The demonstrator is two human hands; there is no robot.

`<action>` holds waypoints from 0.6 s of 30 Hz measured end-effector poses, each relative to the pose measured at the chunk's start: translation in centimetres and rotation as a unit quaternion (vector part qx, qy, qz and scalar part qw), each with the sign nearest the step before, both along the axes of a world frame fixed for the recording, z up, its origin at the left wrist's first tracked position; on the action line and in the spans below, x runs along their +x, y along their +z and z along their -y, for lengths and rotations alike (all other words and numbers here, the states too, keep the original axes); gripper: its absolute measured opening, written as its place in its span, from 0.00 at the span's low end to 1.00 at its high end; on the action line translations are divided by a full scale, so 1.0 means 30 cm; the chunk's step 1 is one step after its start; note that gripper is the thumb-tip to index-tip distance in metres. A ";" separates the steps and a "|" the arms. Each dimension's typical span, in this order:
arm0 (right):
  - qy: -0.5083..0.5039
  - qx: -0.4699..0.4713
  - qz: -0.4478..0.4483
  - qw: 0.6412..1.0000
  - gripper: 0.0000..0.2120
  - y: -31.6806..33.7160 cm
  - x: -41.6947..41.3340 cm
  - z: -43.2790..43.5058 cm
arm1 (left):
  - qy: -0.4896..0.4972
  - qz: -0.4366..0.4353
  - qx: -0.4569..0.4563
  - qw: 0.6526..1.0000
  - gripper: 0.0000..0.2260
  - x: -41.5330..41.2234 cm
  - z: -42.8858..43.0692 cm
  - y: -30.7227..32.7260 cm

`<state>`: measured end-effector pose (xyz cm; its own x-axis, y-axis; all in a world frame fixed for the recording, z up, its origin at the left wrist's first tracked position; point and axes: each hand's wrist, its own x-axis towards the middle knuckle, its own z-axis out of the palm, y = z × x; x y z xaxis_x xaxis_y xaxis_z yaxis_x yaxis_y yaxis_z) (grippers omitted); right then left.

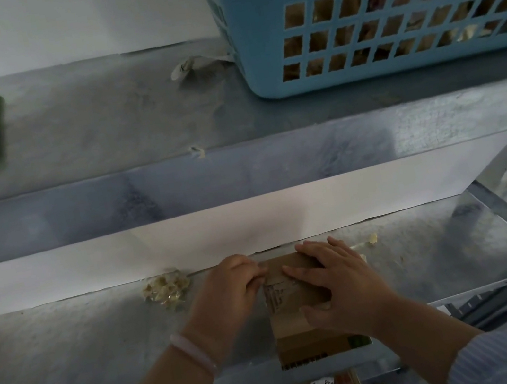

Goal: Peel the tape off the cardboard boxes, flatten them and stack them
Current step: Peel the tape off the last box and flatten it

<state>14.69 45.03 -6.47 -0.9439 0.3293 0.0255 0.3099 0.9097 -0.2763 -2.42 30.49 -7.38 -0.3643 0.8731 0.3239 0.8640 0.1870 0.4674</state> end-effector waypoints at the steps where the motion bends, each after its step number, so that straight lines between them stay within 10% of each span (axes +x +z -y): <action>1: 0.001 0.000 0.000 1.000 0.33 0.000 -0.001 0.000 | -0.003 -0.006 0.003 1.000 0.14 0.006 -0.004 -0.004; 8: 0.004 0.006 0.005 1.000 0.32 0.001 0.002 0.002 | 0.085 0.130 0.022 0.988 0.06 -0.007 -0.039 -0.063; 14: 0.003 0.004 0.003 1.000 0.32 0.000 -0.001 0.004 | 0.215 0.394 0.064 0.891 0.07 0.020 -0.088 -0.049; 18: 0.002 0.005 0.005 1.000 0.32 -0.007 -0.001 0.002 | 0.227 0.413 0.088 0.878 0.09 0.009 -0.094 -0.041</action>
